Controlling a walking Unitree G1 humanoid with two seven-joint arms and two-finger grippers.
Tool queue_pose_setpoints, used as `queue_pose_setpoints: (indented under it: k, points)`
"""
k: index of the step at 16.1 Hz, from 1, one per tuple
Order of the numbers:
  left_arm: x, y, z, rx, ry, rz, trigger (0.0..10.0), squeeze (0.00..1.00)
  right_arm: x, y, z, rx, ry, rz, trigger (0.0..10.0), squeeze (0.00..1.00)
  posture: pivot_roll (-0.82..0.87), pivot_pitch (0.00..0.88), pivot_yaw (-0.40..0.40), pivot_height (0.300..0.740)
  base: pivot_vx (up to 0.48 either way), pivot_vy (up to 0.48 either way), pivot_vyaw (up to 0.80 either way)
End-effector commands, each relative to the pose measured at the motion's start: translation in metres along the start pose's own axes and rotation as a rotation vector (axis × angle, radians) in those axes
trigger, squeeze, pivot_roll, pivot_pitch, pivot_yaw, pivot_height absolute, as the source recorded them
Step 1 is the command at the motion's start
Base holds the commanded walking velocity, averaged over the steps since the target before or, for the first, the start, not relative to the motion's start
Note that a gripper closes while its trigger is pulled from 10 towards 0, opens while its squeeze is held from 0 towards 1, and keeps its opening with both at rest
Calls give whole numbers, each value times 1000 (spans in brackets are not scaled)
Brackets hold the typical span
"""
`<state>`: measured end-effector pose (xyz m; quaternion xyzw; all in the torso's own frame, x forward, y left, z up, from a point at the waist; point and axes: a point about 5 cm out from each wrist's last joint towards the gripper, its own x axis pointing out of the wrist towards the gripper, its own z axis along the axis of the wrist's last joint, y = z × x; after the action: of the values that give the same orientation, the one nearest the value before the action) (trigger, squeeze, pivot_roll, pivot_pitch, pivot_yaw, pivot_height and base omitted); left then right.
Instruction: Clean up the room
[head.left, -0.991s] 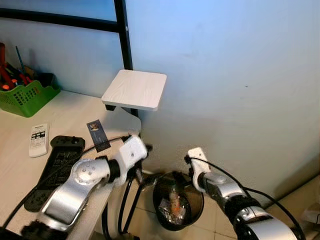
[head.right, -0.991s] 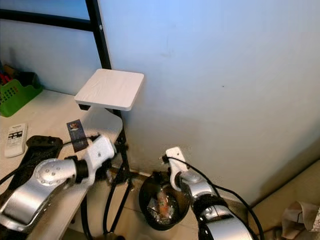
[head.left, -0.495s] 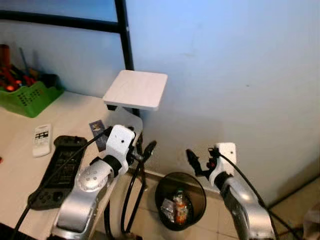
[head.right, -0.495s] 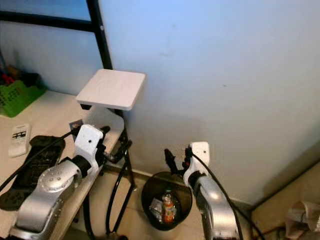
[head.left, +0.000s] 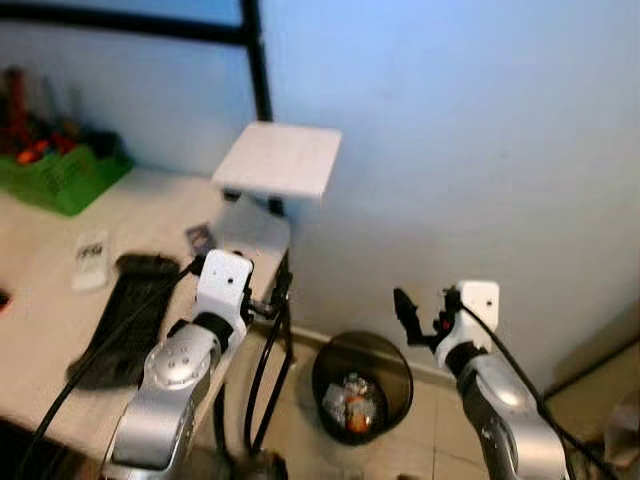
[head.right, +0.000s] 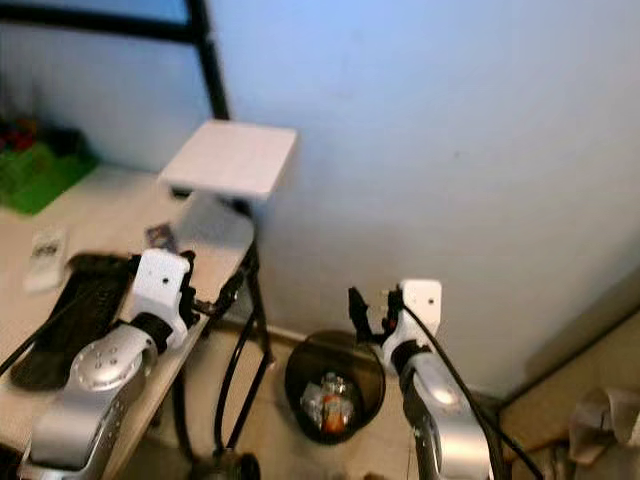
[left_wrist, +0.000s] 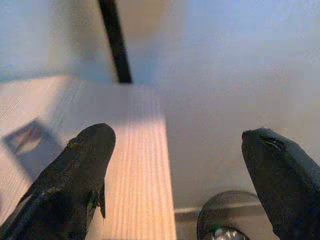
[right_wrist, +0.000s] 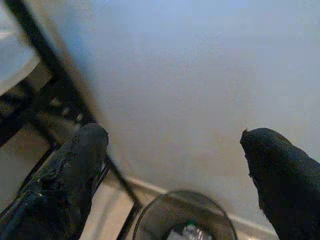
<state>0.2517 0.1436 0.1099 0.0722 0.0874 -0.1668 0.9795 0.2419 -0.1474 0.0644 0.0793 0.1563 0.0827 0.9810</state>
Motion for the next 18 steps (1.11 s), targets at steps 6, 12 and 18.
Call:
queue_pose_setpoints:
  k: [6,12,18]
  points:
    - [-2,5,-4,17,17,25,10000,0,-5,0,5,-3,-14,-33,10000,0,-32,0,41,740,-117,0,0]
    - [0,6,4,35,-21,15,10000,0,-6,-3,9,18,-38,-67,10000,0,-32,0,40,740,0,0,-542]
    - [2,3,8,-75,-55,81,10000,0,-4,-9,20,28,-114,-174,10000,0,-41,0,51,740,0,0,-796]
